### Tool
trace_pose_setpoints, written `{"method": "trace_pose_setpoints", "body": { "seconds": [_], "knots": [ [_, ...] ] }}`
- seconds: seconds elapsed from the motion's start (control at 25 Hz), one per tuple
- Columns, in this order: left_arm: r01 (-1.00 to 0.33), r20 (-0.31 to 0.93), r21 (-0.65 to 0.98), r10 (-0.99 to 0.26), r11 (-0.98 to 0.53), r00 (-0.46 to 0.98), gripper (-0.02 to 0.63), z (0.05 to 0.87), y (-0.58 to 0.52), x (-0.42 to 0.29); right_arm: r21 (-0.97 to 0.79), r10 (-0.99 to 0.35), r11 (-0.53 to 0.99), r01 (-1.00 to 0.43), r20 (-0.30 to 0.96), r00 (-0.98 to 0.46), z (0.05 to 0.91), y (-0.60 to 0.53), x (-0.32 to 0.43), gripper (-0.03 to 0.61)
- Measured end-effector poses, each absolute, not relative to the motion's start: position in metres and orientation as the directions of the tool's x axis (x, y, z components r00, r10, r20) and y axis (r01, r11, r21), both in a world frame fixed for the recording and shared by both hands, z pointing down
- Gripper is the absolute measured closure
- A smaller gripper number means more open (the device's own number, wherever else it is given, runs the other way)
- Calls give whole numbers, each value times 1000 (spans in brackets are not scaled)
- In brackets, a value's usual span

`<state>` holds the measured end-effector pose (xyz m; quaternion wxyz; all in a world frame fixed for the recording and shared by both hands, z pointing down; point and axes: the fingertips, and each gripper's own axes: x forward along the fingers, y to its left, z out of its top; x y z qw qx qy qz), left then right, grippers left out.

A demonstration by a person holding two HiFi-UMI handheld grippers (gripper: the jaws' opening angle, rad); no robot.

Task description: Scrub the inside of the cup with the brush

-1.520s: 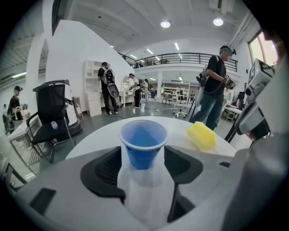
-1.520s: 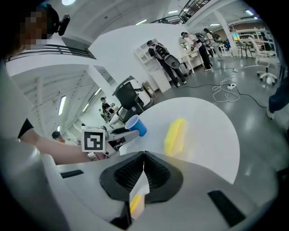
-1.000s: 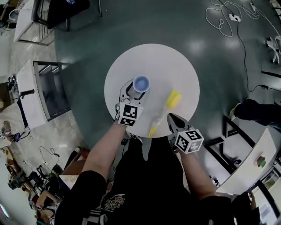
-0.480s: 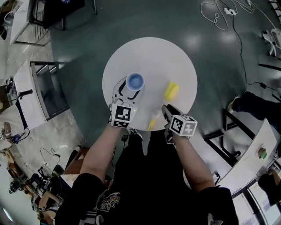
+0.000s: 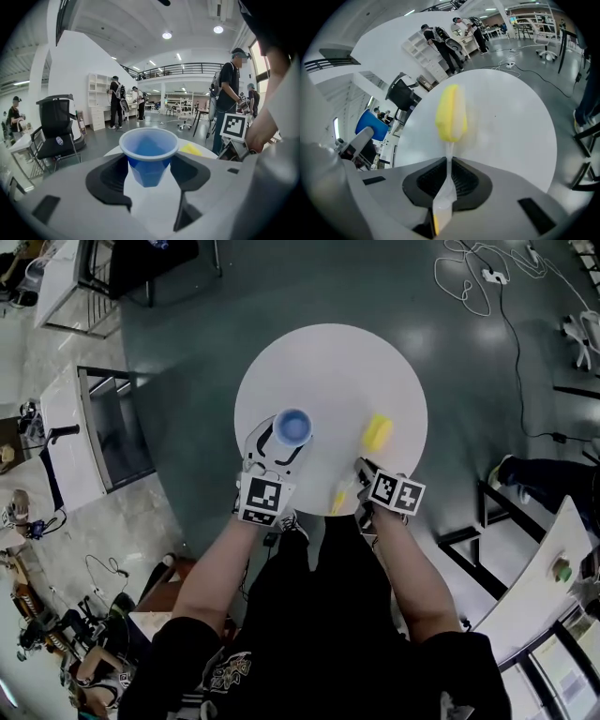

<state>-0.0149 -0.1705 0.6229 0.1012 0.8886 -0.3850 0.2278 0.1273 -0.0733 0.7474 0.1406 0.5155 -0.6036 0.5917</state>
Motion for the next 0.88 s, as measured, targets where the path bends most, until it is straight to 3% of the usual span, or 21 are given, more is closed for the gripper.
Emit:
{"method": "trace_pose_setpoints", "body": {
  "seconds": [0.16, 0.28, 0.4, 0.6, 0.88],
  "knots": [
    [-724, 500, -10, -631, -689, 594, 330, 612, -161, -23, -511, -486, -75, -856, 769, -416, 719, -87, 127, 535],
    [-722, 541, -27, -617, -692, 571, 330, 610, -155, -33, -340, -506, 217, -915, 762, -404, 678, -102, 115, 535],
    [-717, 609, -63, -595, -695, 524, 330, 610, -148, -45, -68, -526, 504, -861, 766, -369, 637, -114, 98, 537],
    [-683, 680, -111, -556, -722, 477, 330, 601, -134, -54, 407, -579, 759, -508, 779, -240, 593, -122, 74, 537],
    [-567, 774, -179, -471, -804, 423, 330, 593, -113, -60, 677, -672, 728, 108, 736, -82, 561, -128, 52, 537]
  ]
}}
